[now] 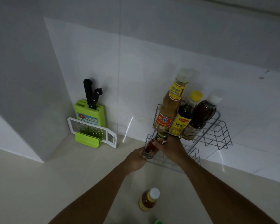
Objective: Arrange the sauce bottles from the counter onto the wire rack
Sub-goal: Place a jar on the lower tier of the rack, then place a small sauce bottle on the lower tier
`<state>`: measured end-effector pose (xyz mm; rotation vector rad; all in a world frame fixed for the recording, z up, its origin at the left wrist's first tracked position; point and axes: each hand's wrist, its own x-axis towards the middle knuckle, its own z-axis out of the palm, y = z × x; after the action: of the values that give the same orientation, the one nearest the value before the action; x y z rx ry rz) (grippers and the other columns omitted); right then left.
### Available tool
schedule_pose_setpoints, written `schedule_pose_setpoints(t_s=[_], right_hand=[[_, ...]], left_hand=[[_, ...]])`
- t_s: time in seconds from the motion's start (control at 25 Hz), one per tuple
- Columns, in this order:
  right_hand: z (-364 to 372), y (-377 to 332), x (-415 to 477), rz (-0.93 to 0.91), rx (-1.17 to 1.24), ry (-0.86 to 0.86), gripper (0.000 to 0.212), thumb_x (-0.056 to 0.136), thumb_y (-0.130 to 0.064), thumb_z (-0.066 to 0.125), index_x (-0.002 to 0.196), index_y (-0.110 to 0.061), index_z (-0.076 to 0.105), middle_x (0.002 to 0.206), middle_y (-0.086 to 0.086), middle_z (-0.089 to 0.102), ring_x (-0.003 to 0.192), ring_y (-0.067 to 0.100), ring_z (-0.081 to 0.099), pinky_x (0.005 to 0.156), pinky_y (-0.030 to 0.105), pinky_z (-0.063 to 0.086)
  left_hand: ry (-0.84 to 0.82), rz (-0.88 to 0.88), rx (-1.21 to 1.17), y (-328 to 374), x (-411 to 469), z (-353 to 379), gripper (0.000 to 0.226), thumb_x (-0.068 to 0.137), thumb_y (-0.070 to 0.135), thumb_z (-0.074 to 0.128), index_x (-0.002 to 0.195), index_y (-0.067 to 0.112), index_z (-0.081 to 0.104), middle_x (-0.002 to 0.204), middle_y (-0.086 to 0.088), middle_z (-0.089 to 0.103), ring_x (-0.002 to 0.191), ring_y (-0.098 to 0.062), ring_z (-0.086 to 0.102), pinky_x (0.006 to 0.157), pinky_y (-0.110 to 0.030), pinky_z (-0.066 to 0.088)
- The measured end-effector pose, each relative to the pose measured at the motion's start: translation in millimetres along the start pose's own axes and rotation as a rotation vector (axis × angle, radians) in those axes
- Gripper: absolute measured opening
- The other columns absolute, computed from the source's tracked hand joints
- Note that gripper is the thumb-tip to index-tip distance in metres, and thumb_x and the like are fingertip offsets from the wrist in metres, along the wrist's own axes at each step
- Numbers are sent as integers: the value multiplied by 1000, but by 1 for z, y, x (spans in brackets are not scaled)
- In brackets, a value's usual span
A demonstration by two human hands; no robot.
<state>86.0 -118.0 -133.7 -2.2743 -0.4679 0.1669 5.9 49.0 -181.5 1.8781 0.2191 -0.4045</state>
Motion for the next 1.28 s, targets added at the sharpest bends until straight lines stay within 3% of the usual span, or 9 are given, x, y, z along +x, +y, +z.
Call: schedule_pose_setpoints(t_s=[0.4, 0.6, 0.72, 0.8, 0.88, 0.96, 1.08, 1.2, 1.28], right_hand=[[15, 6, 6, 30, -42, 24, 54, 72, -42, 85, 118, -22, 65, 112, -7, 72, 101, 10, 67, 89, 42, 58], [5, 1, -17, 199, 79, 39, 57, 76, -26, 85, 128, -20, 62, 117, -5, 71, 86, 7, 68, 76, 27, 54], [-5, -7, -57, 169, 180, 167, 39, 86, -18, 77, 123, -21, 65, 109, -5, 73, 82, 0, 68, 68, 18, 52], [-9, -14, -93, 92, 154, 199, 21, 90, -19, 73, 109, -27, 71, 98, -12, 75, 79, -2, 69, 67, 16, 53], [-11, -26, -133, 16, 128, 113, 14, 90, -31, 73, 104, -32, 71, 93, -17, 74, 76, 1, 69, 63, 15, 53], [-7, -33, -161, 1, 75, -62, 29, 85, -48, 73, 111, -39, 68, 100, -20, 72, 69, 6, 70, 60, 18, 53], [6, -33, -179, 19, -117, -215, 46, 77, -52, 73, 120, -45, 59, 106, -18, 68, 73, 6, 68, 67, 26, 55], [11, -42, -185, 5, -117, -134, 25, 82, -29, 75, 106, -32, 67, 94, -8, 71, 79, 4, 66, 71, 35, 59], [6, -51, -187, 5, -75, -42, 20, 82, -22, 77, 99, -27, 69, 89, -6, 73, 76, 0, 65, 65, 27, 54]], left_hand=[[3, -13, 14, -6, 3, 3, 72, 84, -2, 48, 150, 28, 38, 147, 0, 51, 135, -18, 48, 106, -29, 41], [17, -49, 82, -27, -16, -5, 62, 93, 8, 50, 152, 19, 34, 155, -5, 42, 138, -21, 46, 109, -28, 41], [31, -31, 124, -50, -48, -14, 52, 93, 8, 52, 142, 25, 50, 136, -2, 61, 119, -12, 60, 89, -18, 51], [-7, -24, 127, -65, -72, -17, 49, 91, 6, 53, 130, 36, 59, 123, 1, 67, 111, -11, 64, 91, -27, 56], [-28, -6, 107, -77, -94, -19, 54, 85, 10, 53, 111, 55, 65, 114, 0, 72, 110, -15, 67, 97, -40, 54], [-17, 13, 82, -86, -105, -24, 57, 78, 12, 51, 100, 62, 66, 108, 2, 74, 108, -18, 68, 97, -47, 54], [-11, 39, 68, -79, -120, -25, 55, 79, 3, 52, 106, 49, 67, 106, -2, 73, 112, -23, 66, 100, -51, 51], [-40, 38, 70, -64, -134, -17, 54, 88, -11, 49, 111, 35, 64, 109, -7, 71, 118, -27, 63, 105, -47, 49], [-60, 39, 68, -51, -144, -9, 50, 89, -10, 54, 118, 30, 61, 115, -9, 68, 117, -27, 62, 104, -44, 50]])
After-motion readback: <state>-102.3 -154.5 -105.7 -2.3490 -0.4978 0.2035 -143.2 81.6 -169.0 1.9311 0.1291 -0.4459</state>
